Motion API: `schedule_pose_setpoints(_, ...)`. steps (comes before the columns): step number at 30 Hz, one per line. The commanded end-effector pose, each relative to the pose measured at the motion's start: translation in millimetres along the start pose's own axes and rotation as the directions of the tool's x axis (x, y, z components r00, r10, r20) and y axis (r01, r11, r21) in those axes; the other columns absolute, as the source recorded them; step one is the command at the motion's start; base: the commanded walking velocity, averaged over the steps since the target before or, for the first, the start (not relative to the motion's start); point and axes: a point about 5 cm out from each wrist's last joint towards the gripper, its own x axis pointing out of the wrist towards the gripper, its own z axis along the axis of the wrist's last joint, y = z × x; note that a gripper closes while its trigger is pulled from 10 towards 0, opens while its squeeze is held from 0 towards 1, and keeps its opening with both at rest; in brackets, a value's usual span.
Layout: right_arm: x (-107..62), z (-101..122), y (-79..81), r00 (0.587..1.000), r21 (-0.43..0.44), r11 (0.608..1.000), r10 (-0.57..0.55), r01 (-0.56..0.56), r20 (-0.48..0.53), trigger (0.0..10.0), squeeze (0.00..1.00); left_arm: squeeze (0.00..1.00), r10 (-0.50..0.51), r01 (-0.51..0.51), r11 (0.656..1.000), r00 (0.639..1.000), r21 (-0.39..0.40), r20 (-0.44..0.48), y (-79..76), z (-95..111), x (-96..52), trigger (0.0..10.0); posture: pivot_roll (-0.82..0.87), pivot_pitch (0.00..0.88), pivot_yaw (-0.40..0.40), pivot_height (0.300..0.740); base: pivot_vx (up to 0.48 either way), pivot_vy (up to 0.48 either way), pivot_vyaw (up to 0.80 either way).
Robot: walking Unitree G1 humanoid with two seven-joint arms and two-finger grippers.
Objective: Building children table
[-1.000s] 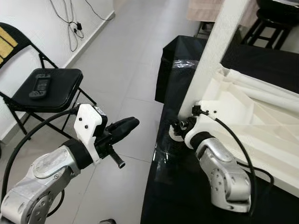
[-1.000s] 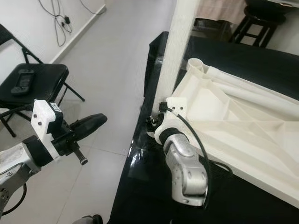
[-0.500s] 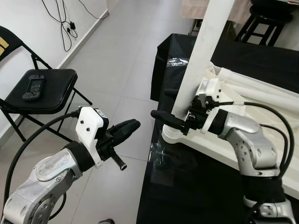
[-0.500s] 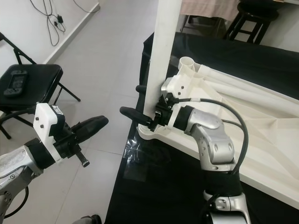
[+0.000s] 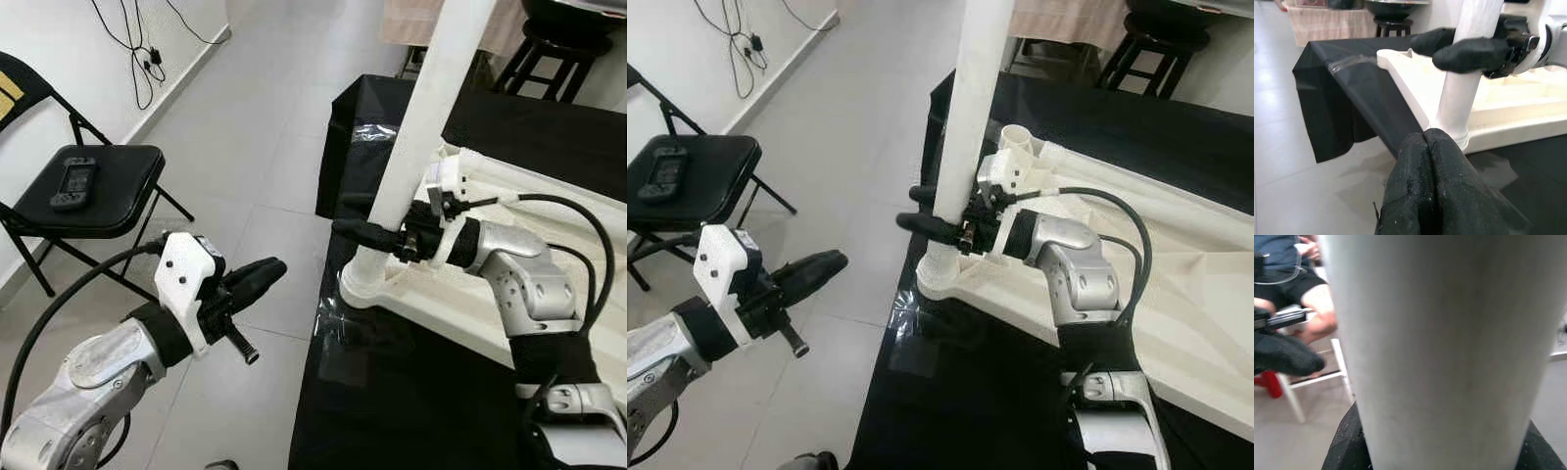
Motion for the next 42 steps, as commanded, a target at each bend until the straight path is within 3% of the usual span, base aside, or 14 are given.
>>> schedule_pose_setpoints(1, -3.6, -21, 4.0, 0.997, 0.065, 0.998, -0.011, 0.016, -0.079, 0.0, 0.00, 0.00, -0.013, 0.013, 1.000, 1.000, 0.016, 0.003, -4.2, 1, -0.4, 10.0, 0.11, 0.182, -0.105, 0.740, 0.000, 0.000, 0.00)
schedule_pose_setpoints(3, -2.7, -32, 9.2, 0.974, 0.077, 0.975, -0.198, 0.208, -0.112, 0.0, 0.00, 0.00, -0.007, 0.007, 1.000, 1.000, 0.001, 0.004, -5.7, -2, -0.1, 10.0, 0.09, 0.186, -0.118, 0.740, 0.000, 0.000, 0.00)
schedule_pose_setpoints(4, -1.2, -45, 9.6, 0.837, 0.030, 0.848, -0.516, 0.529, -0.179, 0.0, 0.00, 0.00, 0.001, -0.001, 1.000, 1.000, -0.005, 0.007, -4.6, -4, 0.0, 10.0, 0.07, 0.192, -0.108, 0.740, 0.000, 0.000, 0.00)
schedule_pose_setpoints(7, -2.6, -62, 44.6, 0.611, -0.023, 0.637, -0.748, 0.770, -0.260, 0.0, 0.00, 0.00, 0.015, -0.015, 1.000, 1.000, -0.010, 0.015, -1.5, -4, 2.6, 10.0, 0.07, 0.202, -0.093, 0.740, 0.000, 0.000, 0.00)
schedule_pose_setpoints(9, -3.2, -63, 50.2, 0.582, -0.033, 0.610, -0.769, 0.792, -0.264, 0.0, 0.00, 0.00, 0.018, -0.018, 1.000, 1.000, -0.009, 0.019, 0.8, -3, 3.3, 10.0, 0.06, 0.191, -0.076, 0.740, 0.000, 0.000, 0.00)
schedule_pose_setpoints(17, 3.7, -57, 38.0, 0.621, -0.057, 0.648, -0.749, 0.760, -0.233, 0.0, 0.00, 0.00, 0.019, -0.020, 1.000, 0.999, 0.006, 0.040, 5.6, 1, 5.4, 10.0, 0.07, 0.196, -0.085, 0.740, 0.000, 0.000, 0.00)
schedule_pose_setpoints(18, 10.2, -52, 34.9, 0.644, -0.028, 0.661, -0.740, 0.750, -0.194, 10.0, 0.00, 0.00, 0.016, -0.016, 1.000, 0.999, 0.004, 0.040, 4.2, 1, 5.6, 10.0, 0.07, 0.198, -0.079, 0.740, 0.000, 0.000, 0.00)
schedule_pose_setpoints(20, 14.7, -47, 33.0, 0.659, -0.009, 0.669, -0.734, 0.743, -0.164, 10.0, 0.00, 0.00, 0.014, -0.014, 1.000, 0.999, 0.002, 0.040, 3.2, 0, 5.7, 10.0, 0.07, 0.198, -0.079, 0.740, 0.000, 0.000, 0.00)
schedule_pose_setpoints(21, 23.6, -41, 30.5, 0.726, 0.037, 0.728, -0.677, 0.684, -0.120, 10.0, 1.00, 0.00, 0.012, -0.012, 1.000, 0.999, 0.002, 0.039, 2.9, 0, 6.0, 10.0, 0.07, 0.197, -0.076, 0.740, 0.000, 0.000, 0.00)
schedule_pose_setpoints(27, 43.6, -12, 33.1, 0.943, 0.100, 0.939, -0.332, 0.328, 0.020, 10.0, 1.00, 0.00, 0.003, -0.003, 1.000, 0.999, 0.001, 0.051, 3.1, 2, 10.2, 10.0, 0.07, 0.189, -0.077, 0.740, 0.000, 0.000, 0.00)
schedule_pose_setpoints(28, 42.2, -9, 34.3, 0.981, 0.071, 0.979, -0.192, 0.190, 0.033, 10.0, 0.00, 0.00, -0.004, 0.004, 1.000, 0.998, -0.002, 0.055, 1.9, 2, 11.7, 10.0, 0.07, 0.184, -0.081, 0.740, 0.000, 0.000, 0.00)
schedule_pose_setpoints(39, 46.6, -5, 18.7, 0.976, 0.055, 0.974, 0.219, -0.218, -0.004, 10.0, 0.00, 0.00, -0.016, 0.016, 1.000, 0.998, -0.003, 0.062, -2.7, 2, 15.6, 10.0, 0.11, 0.163, -0.082, 0.740, 0.000, 0.000, 0.00)
schedule_pose_setpoints(40, 48.4, -3, 16.9, 0.967, 0.057, 0.965, 0.255, -0.255, -0.002, 10.0, 1.00, 0.00, -0.017, 0.017, 1.000, 0.998, -0.002, 0.063, -3.0, 2, 15.6, 10.0, 0.12, 0.165, -0.084, 0.740, 0.000, 0.000, 0.00)
schedule_pose_setpoints(42, 48.7, -2, 15.7, 0.958, 0.055, 0.957, 0.285, -0.285, -0.003, 10.0, 1.00, 0.00, -0.017, 0.017, 1.000, 0.998, -0.002, 0.063, -3.3, 2, 15.8, 10.0, 0.12, 0.165, -0.085, 0.740, 0.000, 0.000, 0.00)
